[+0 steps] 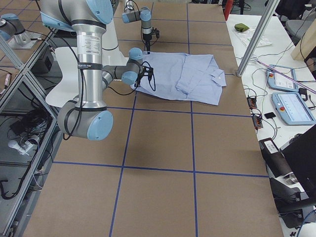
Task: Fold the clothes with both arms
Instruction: 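Grasp the hem corners nearest the robot with both grippers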
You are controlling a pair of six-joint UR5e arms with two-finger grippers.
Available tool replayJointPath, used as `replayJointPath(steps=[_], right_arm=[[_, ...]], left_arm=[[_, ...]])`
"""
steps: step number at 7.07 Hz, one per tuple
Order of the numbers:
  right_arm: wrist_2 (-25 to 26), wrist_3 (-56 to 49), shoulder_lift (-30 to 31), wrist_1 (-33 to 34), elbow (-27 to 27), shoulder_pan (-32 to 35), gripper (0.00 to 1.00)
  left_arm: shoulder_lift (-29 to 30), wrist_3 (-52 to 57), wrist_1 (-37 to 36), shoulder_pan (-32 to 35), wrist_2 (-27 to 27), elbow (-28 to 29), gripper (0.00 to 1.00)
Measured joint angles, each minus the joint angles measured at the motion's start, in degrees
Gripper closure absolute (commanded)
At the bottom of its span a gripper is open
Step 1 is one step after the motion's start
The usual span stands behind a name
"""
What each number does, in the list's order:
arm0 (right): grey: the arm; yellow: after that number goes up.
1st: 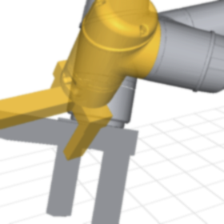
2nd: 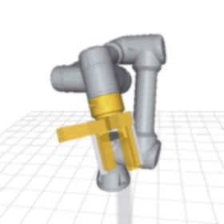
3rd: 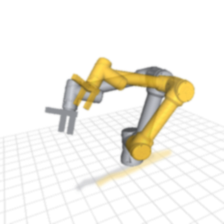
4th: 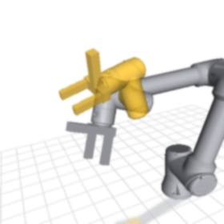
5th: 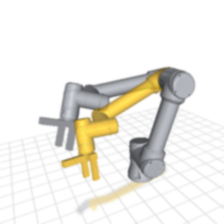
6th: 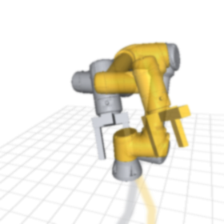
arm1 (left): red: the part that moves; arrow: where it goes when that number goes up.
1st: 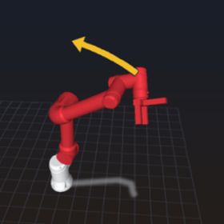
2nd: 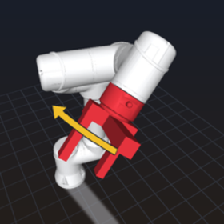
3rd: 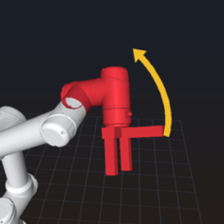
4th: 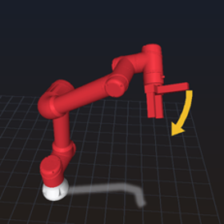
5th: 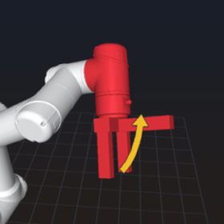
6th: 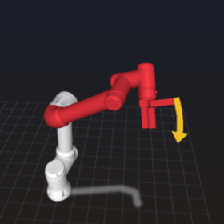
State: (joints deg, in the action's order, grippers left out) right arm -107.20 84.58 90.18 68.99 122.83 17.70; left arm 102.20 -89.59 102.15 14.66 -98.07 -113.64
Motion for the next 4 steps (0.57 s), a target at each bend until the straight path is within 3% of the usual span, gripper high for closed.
replayJointPath(steps=[4], right_arm=[[-0.04,-0.03,0.08,0.0,0.02,0.2,1.0]], left_arm=[[0.02,0.03,-0.02,0.02,0.03,0.72,0.56]])
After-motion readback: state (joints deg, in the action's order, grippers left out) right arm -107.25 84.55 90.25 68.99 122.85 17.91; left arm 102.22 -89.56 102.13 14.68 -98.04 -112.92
